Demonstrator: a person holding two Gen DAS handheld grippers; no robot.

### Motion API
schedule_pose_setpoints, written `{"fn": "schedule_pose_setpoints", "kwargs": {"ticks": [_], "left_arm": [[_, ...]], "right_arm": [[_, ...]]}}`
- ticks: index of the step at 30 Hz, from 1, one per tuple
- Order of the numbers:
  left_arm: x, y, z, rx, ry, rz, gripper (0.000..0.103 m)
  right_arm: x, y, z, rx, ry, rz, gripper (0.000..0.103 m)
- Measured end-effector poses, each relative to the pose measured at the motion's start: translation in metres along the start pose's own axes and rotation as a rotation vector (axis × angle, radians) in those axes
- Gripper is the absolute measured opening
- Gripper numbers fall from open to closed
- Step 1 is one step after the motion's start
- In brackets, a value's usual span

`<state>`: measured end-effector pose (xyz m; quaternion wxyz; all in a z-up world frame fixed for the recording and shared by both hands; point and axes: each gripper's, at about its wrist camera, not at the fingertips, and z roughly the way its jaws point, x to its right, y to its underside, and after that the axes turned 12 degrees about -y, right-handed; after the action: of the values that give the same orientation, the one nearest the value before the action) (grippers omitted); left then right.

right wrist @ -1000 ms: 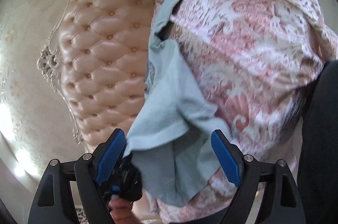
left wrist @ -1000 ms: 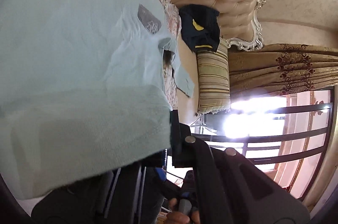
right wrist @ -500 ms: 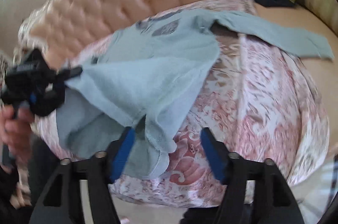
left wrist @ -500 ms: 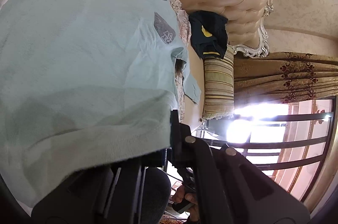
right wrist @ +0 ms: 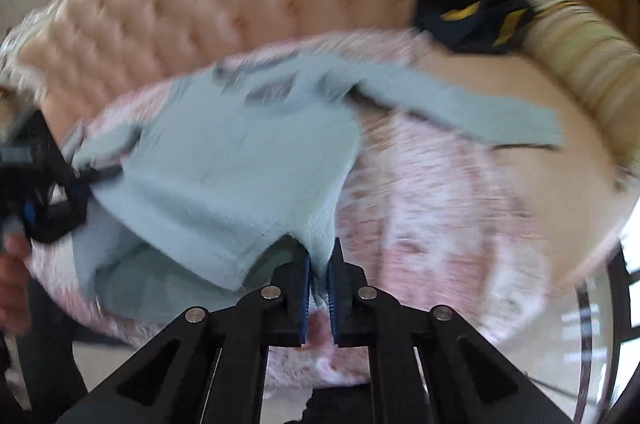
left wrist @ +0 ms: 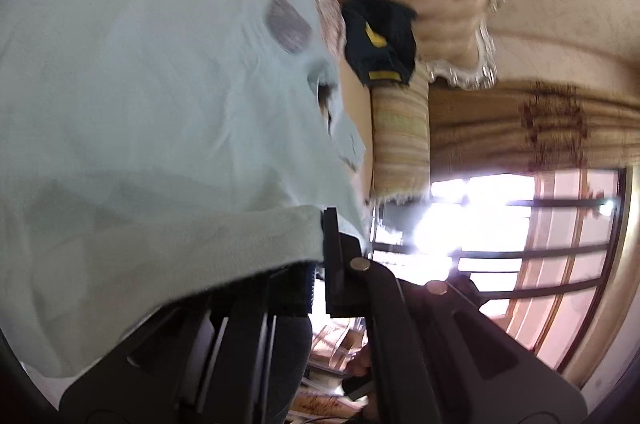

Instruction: Fold clothes

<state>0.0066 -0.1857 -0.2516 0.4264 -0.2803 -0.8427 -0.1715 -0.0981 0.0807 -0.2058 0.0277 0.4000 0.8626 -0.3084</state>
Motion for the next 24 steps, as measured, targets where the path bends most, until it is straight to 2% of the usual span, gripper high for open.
{"fn": "schedule_pose_setpoints", "kwargs": {"ticks": [2, 5, 9, 14, 17, 18, 20, 24], "left_arm": [[0.001, 0.011, 0.011, -0.039, -0.015, 0.022, 0.001], [-0.007, 0.031, 0.028, -0.114, -0.048, 0.034, 0.002], [-0.030, 0.060, 0.037, -0.223, -0.088, 0.015, 0.025], [-0.054, 0.087, 0.010, -0.295, -0.059, 0.054, 0.028], [-0.075, 0.092, -0.028, -0.267, -0.024, 0.037, 0.029], [-0.085, 0.093, -0.044, -0.243, -0.013, 0.018, 0.033], [-0.106, 0.091, -0.076, -0.186, -0.005, -0.025, 0.041], [-0.155, 0.092, -0.133, -0.029, -0.016, -0.138, 0.042]], "right_arm": [[-0.005, 0.007, -0.013, -0.015, 0.053, 0.000, 0.007], [-0.008, 0.024, 0.001, -0.120, 0.120, -0.019, 0.007], [0.005, 0.036, 0.016, -0.196, 0.103, 0.030, 0.008], [0.018, 0.038, 0.023, -0.244, 0.120, 0.055, 0.009], [0.029, 0.040, 0.028, -0.272, 0.085, 0.108, 0.012], [0.033, 0.041, 0.029, -0.281, 0.068, 0.132, 0.014], [0.038, 0.044, 0.028, -0.310, 0.119, 0.126, 0.015], [0.042, 0.059, 0.017, -0.355, 0.168, 0.132, 0.015]]}}
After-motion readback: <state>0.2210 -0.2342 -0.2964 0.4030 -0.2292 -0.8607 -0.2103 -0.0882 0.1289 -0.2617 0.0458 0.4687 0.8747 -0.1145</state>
